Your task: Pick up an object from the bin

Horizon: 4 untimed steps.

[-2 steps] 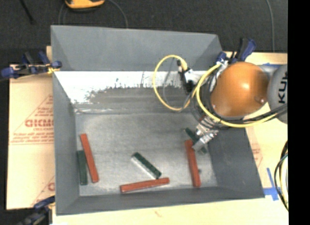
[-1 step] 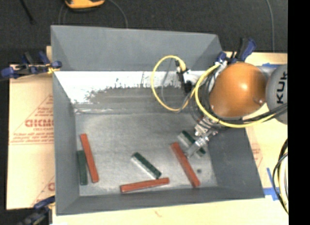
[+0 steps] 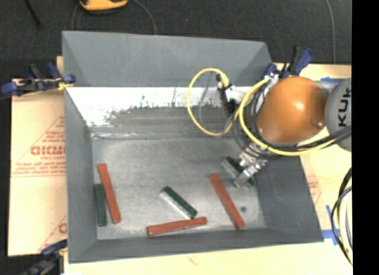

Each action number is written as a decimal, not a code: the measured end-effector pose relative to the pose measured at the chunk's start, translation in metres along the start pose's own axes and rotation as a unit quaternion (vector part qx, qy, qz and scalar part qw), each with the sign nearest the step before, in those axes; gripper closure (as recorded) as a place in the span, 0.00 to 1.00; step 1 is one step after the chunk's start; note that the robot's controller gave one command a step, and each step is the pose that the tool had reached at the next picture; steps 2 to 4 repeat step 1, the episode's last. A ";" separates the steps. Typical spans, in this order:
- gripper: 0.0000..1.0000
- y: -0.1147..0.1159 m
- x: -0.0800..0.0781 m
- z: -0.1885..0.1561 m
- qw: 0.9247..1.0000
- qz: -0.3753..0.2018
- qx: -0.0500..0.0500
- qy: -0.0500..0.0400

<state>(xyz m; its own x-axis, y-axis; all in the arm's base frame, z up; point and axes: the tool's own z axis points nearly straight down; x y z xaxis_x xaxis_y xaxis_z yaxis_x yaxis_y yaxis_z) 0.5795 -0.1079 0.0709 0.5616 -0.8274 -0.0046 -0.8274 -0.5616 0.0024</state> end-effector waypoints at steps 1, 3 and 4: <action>1.00 0.000 0.000 0.000 1.000 0.000 0.000 0.000; 1.00 0.000 0.000 0.000 1.000 0.000 0.000 0.000; 1.00 0.000 0.000 0.000 1.000 0.000 0.000 0.000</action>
Offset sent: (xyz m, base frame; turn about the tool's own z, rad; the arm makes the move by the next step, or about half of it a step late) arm -0.0027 -0.0052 0.1361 -0.0261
